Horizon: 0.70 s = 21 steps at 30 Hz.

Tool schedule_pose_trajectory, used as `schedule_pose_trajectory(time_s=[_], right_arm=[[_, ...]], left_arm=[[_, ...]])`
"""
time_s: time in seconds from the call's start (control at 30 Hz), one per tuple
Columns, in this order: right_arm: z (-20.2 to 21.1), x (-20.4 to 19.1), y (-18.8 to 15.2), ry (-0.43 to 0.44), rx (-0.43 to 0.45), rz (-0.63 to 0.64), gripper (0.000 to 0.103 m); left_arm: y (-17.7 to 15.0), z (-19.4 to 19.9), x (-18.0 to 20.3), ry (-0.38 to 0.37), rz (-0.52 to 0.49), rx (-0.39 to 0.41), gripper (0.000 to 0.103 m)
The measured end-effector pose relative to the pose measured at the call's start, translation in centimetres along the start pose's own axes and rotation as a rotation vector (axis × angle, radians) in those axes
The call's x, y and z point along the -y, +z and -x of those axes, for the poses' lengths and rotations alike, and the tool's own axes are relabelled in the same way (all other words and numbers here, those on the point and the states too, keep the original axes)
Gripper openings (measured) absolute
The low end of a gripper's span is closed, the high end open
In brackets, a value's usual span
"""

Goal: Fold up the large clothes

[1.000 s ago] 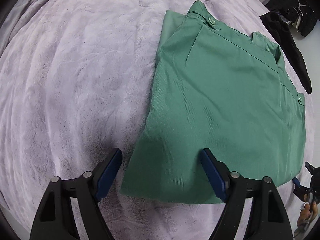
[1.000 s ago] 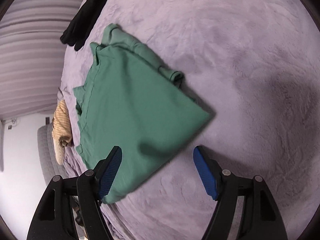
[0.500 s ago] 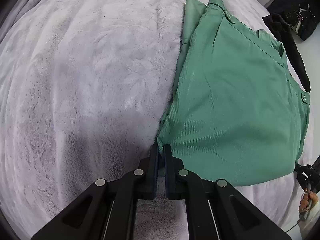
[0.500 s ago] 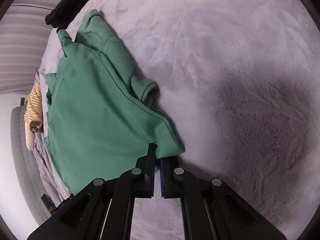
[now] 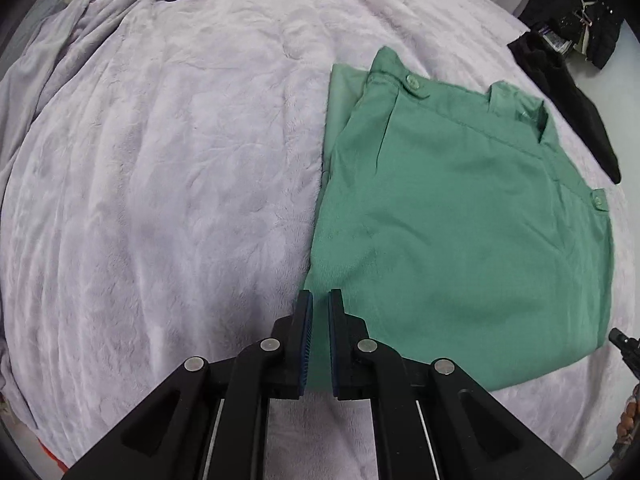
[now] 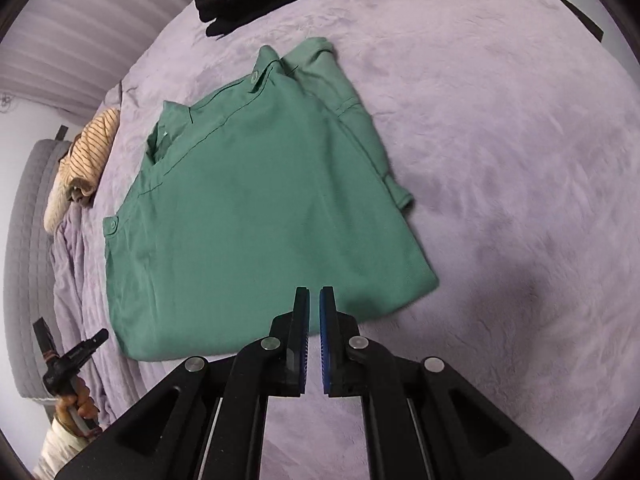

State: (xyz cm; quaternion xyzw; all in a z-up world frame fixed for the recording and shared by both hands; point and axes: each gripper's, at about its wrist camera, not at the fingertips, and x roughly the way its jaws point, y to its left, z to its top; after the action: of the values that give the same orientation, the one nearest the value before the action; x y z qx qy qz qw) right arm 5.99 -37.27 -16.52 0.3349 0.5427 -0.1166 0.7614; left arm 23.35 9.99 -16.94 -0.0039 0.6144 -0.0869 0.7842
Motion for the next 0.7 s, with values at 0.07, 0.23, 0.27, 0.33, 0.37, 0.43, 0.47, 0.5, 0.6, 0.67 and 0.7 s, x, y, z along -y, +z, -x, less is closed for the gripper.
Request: schedule_pose_trajectory(time_s=[0.07, 0.23, 0.27, 0.33, 0.37, 0.43, 0.47, 0.5, 0.6, 0.67, 0.7], right_arm=[[-2.2, 0.3, 0.5, -0.050, -0.027, 0.014, 0.004], [-5.0, 3.2, 0.3, -0.076, -0.092, -0.027, 0.001], [-4.6, 3.4, 0.2, -0.081, -0.094, -0.031, 0.001], [-3.7, 3.6, -0.3, -0.112, -0.099, -0.030, 0.001], [-3.3, 3.7, -0.5, -0.119, -0.104, -0.035, 0.002], [-2.4, 3.7, -1.0, -0.117, -0.103, -0.046, 0.004], [-2.0, 3.5, -1.3, -0.118, -0.101, -0.049, 0.007], [-1.6, 3.4, -1.5, -0.119, -0.099, -0.052, 0.007], [-0.9, 2.3, -2.2, -0.095, -0.099, -0.058, 0.007], [-0.5, 1.4, -2.7, -0.078, -0.104, -0.055, 0.007], [-0.4, 0.9, -2.9, -0.071, -0.109, -0.051, 0.007]], left_arm=[[0.1, -2.7, 0.3, 0.037, 0.003, -0.043, 0.008], [-0.7, -2.9, -0.1, 0.048, -0.007, -0.068, 0.008], [-1.3, -2.7, -0.4, 0.080, -0.017, -0.083, 0.008], [-2.0, -2.3, -0.8, 0.095, -0.019, -0.099, 0.008], [-2.4, -2.0, -1.1, 0.091, -0.011, -0.103, 0.008], [-3.0, -1.3, -1.3, 0.090, 0.005, -0.109, 0.008], [-3.3, -0.8, -1.3, 0.089, 0.011, -0.112, 0.008], [-3.8, -0.3, -1.4, 0.084, 0.013, -0.115, 0.008], [-4.5, 0.8, -0.4, 0.079, -0.007, -0.115, 0.008], [-5.4, 1.7, 0.1, 0.092, -0.032, -0.110, 0.008], [-5.8, 2.0, 0.7, 0.095, -0.042, -0.106, 0.008]])
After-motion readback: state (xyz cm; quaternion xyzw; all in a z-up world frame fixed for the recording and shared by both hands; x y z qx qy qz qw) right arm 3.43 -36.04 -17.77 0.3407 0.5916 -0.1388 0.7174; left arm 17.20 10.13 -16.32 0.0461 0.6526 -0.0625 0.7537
